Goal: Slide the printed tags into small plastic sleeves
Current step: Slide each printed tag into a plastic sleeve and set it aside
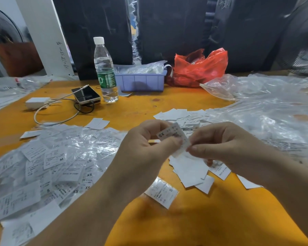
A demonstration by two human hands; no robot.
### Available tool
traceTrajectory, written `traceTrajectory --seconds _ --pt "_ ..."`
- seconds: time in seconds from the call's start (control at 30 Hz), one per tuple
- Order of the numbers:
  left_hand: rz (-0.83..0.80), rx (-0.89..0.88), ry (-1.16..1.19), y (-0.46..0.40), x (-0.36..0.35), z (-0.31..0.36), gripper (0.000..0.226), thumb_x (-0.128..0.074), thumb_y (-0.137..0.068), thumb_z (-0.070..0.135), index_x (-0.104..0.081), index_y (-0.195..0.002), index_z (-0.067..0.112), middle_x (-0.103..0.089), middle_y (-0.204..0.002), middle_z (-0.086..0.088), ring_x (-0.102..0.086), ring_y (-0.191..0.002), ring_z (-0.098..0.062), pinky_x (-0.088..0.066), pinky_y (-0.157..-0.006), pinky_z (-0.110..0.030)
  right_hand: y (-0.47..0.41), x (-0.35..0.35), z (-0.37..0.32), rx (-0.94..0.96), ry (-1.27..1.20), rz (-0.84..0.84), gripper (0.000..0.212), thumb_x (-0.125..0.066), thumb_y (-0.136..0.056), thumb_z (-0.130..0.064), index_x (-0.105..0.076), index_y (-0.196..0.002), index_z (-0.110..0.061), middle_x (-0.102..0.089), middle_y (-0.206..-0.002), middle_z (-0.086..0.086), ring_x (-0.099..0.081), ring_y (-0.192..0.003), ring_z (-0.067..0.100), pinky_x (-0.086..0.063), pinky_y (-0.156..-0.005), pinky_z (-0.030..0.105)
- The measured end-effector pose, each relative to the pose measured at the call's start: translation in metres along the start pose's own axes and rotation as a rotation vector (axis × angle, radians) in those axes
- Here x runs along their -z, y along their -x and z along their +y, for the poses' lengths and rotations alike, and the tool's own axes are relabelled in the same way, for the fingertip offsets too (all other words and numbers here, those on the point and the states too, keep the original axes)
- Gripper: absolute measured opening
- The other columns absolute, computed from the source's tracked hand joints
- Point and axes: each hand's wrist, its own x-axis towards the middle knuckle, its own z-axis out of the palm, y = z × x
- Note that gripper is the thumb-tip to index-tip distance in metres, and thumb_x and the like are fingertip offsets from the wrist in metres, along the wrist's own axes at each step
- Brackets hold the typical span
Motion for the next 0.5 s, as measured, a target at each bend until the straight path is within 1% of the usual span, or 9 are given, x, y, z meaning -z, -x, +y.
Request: traceTrajectory --seconds 0.07,0.13,0.17,0.23,0.27,0.33,0.4,0.47,0.5 --pt "-0.029 -0.050 -0.124 0.0036 -0.0046 0.0002 0.014 -0.062 -0.077 0.039 -0.071 -0.083 0.030 -0.068 -0.085 0.011 -0.064 -0.072 -0.009 -0.051 -0.062 -0.026 0.0002 -0.0015 -0.0022 0.026 0.013 0.007 0.011 -0.067 -0.083 0.001 -0.075 -0.083 -0.007 -0.067 -0.067 -0.001 -0.054 -0.058 0.007 -0.044 -0.055 0.024" --pt "-0.019 -0.077 -0.206 0.0067 -0.0082 -0.0015 0.017 -0.058 -0.079 0.040 -0.069 -0.080 0.027 -0.064 -0.072 0.003 -0.056 -0.058 -0.011 -0.045 -0.052 -0.025 0.0005 -0.0015 -0.0037 0.069 0.012 0.065 0.018 -0.066 -0.083 0.003 -0.074 -0.074 -0.011 -0.067 -0.068 -0.001 -0.053 -0.057 0.008 -0.045 -0.054 0.022" --pt "-0.020 -0.069 -0.201 0.0076 -0.0088 -0.0020 0.017 -0.058 -0.079 0.039 -0.069 -0.080 0.026 -0.063 -0.070 -0.001 -0.057 -0.058 -0.014 -0.048 -0.054 -0.028 0.0007 -0.0011 -0.0042 0.085 0.004 0.095 0.023 -0.067 -0.082 0.001 -0.074 -0.068 -0.015 -0.069 -0.072 0.002 -0.053 -0.057 0.009 -0.045 -0.054 0.021" --pt "-0.028 -0.049 -0.197 0.0081 -0.0087 -0.0019 0.018 -0.057 -0.078 0.040 -0.068 -0.080 0.026 -0.066 -0.074 -0.003 -0.063 -0.069 -0.022 -0.054 -0.064 -0.043 0.0013 -0.0010 -0.0062 0.102 -0.037 0.110 0.024 -0.069 -0.080 -0.004 -0.073 -0.063 -0.020 -0.069 -0.077 0.011 -0.053 -0.058 0.010 -0.046 -0.054 0.020" --pt "-0.039 -0.049 -0.200 0.0081 -0.0085 -0.0013 0.017 -0.057 -0.078 0.040 -0.068 -0.081 0.027 -0.067 -0.076 -0.002 -0.064 -0.072 -0.024 -0.052 -0.066 -0.048 0.0017 -0.0018 -0.0067 0.102 -0.046 0.095 0.020 -0.069 -0.079 -0.006 -0.074 -0.065 -0.019 -0.068 -0.076 0.013 -0.052 -0.058 0.011 -0.046 -0.054 0.020" --pt "-0.073 -0.050 -0.183 0.0076 -0.0079 0.0004 0.016 -0.058 -0.077 0.041 -0.068 -0.081 0.030 -0.068 -0.079 0.000 -0.064 -0.076 -0.026 -0.051 -0.069 -0.050 0.0018 -0.0034 -0.0054 0.088 -0.029 0.061 0.014 -0.069 -0.080 -0.006 -0.075 -0.072 -0.016 -0.066 -0.072 0.010 -0.052 -0.058 0.011 -0.045 -0.054 0.020" --pt "-0.107 -0.034 -0.163 0.0065 -0.0082 0.0012 0.017 -0.059 -0.076 0.042 -0.070 -0.081 0.030 -0.067 -0.084 0.003 -0.064 -0.083 -0.023 -0.052 -0.075 -0.051 0.0010 -0.0037 -0.0037 0.072 -0.028 0.065 0.006 -0.070 -0.080 -0.007 -0.073 -0.084 -0.010 -0.066 -0.073 0.014 -0.053 -0.059 0.013 -0.046 -0.054 0.022" --pt "-0.114 -0.002 -0.169 0.0042 -0.0087 -0.0005 0.019 -0.060 -0.073 0.042 -0.071 -0.080 0.029 -0.063 -0.095 0.011 -0.062 -0.091 -0.012 -0.053 -0.082 -0.043 0.0001 -0.0023 -0.0007 0.062 -0.023 0.094 0.018 -0.071 -0.078 -0.004 -0.068 -0.095 -0.008 -0.059 -0.071 0.021 -0.053 -0.060 0.017 -0.048 -0.054 0.023" --pt "-0.119 0.012 -0.186 0.0037 -0.0088 -0.0018 0.020 -0.060 -0.071 0.043 -0.072 -0.080 0.029 -0.060 -0.099 0.017 -0.061 -0.090 -0.006 -0.053 -0.081 -0.035 -0.0003 -0.0016 0.0005 0.058 -0.010 0.100 0.023 -0.071 -0.079 -0.001 -0.066 -0.100 -0.009 -0.058 -0.069 0.018 -0.053 -0.060 0.018 -0.048 -0.055 0.024"
